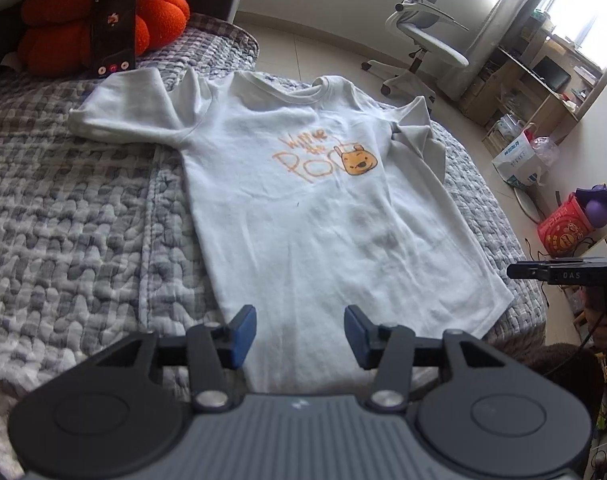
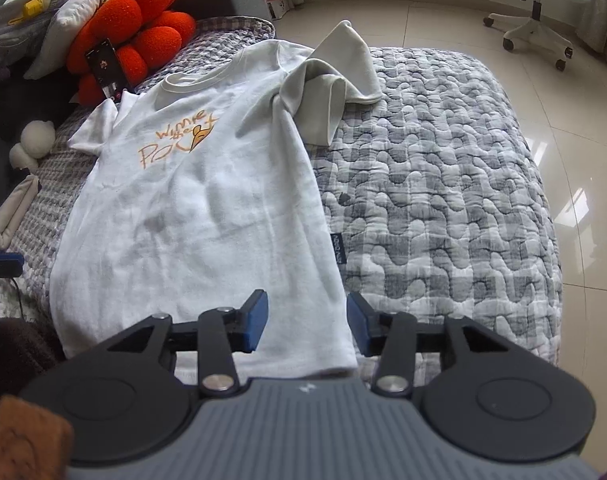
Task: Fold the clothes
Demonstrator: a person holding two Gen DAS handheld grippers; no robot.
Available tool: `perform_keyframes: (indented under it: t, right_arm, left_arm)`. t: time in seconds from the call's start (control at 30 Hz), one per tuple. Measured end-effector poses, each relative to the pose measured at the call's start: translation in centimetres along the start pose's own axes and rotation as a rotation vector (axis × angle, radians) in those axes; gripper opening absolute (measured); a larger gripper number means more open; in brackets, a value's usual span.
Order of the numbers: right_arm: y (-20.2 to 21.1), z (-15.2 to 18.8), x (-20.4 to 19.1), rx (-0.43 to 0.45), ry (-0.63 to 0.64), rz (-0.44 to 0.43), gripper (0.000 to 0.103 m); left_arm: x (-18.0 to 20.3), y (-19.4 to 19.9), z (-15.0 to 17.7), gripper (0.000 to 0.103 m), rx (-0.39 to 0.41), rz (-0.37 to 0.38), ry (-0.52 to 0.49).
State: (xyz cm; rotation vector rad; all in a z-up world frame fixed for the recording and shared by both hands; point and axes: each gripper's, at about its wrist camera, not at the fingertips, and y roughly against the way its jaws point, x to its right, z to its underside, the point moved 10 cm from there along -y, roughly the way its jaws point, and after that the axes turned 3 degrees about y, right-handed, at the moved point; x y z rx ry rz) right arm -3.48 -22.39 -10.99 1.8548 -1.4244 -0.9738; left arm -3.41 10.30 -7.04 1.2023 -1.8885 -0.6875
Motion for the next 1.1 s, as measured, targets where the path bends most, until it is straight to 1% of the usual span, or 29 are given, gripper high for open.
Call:
perform_keyframes:
  t: [0.07,0.23,0.5,0.6,0.7,0.8,0.97,1.1]
  right_arm:
    - [-0.5,-1.0,0.5,0.006,-0.012,0.007,0.049]
    - [-2.3,-4.2,2.0,0.022,-0.033,0.035,0.05]
    - [-5.1,-10.6,3.4,0.086,-0.026,0.047,0.052]
    - [-6.0,-13.2,4.0,0.119,-0.021,0.051,0.052]
    - [-6.5,-16.1,4.5,0.166,-0.019,0.052,0.052]
    - [-6.7,-19.1,4.7,0.215,-0.007,0.057,0.052]
    - [-7.3,-23.1,3.3,0.272,0.059,0.04,0.052]
    - [-9.5,-24.6,2.0,0.269,0.104,0.024,0.052]
  left_arm:
    - [-0.3,-0.9,-1.7,0.058,0.021,-0.017,-0.026]
    - [-1.6,-3.9,-6.3,0.06,0.058,-0.053,-0.041]
    - [-4.3,-9.1,-13.6,0.063,0.144,-0.128,-0.068]
    - [-5.4,-11.0,-16.4,0.063,0.175,-0.159,-0.079]
    - [-6.5,-12.7,-18.7,0.063,0.19,-0.181,-0.084]
    - [-7.7,-14.0,-21.1,0.063,0.208,-0.19,-0.065]
    - [-10.1,-15.7,-23.6,0.062,0.232,-0.171,0.014]
    - [-11.3,-17.6,-24.0,0.06,0.218,-0.188,0.025]
